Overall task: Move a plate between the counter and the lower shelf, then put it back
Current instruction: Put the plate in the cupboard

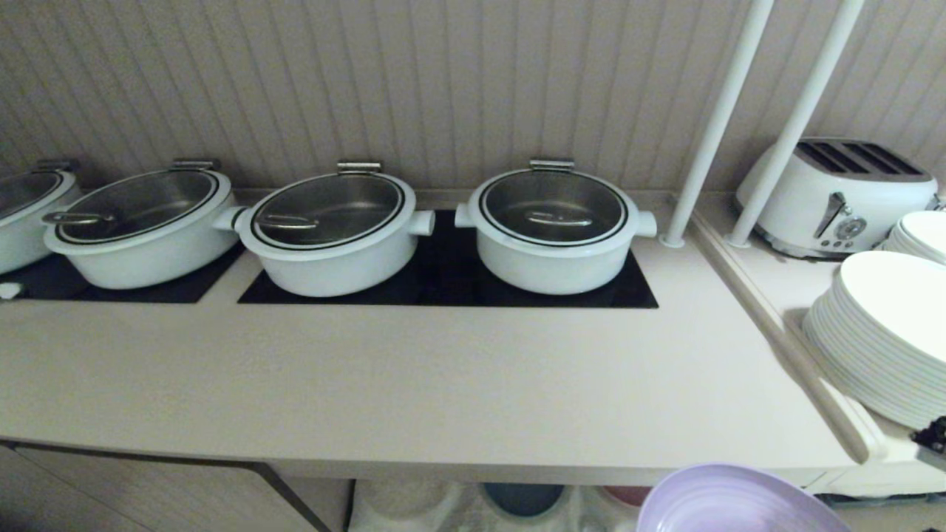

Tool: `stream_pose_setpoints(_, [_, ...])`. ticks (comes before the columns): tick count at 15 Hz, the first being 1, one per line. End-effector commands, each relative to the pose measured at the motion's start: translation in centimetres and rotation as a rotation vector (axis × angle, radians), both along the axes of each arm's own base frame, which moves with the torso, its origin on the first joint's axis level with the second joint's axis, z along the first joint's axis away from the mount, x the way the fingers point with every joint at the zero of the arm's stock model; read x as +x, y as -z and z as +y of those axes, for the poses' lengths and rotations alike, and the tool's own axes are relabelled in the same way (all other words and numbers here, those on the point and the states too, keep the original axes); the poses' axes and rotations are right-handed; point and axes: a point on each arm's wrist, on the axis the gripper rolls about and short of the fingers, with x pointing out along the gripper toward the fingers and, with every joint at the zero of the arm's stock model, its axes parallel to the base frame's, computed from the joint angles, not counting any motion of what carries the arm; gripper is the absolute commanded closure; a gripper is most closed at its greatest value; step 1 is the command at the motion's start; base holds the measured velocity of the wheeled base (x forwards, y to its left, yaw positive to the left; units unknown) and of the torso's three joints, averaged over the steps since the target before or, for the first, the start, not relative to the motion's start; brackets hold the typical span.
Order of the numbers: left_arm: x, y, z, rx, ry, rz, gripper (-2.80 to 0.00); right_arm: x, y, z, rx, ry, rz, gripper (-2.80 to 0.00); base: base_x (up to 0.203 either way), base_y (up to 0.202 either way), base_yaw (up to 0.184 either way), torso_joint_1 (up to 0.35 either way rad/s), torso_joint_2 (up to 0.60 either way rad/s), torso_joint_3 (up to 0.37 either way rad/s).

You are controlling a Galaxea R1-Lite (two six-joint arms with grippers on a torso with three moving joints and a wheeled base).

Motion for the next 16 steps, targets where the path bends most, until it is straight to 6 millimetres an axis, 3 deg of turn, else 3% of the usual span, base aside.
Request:
stream_pose_setpoints(1, [0.0,0.01,0.0,0.0,0.0,0.0,0.0,0.04,-0.04,0.01,0.002,0.002,0.006,0.0,0.0,0.0,0.0,0.0,0.0,0.0])
stream_pose_setpoints(16, [0.0,0.01,0.0,0.0,0.0,0.0,0.0,-0.2,-0.21,-0.02,0.001,0.001,0.0,0.0,0.0,0.0,0.0,-0.068,0.15,0.076])
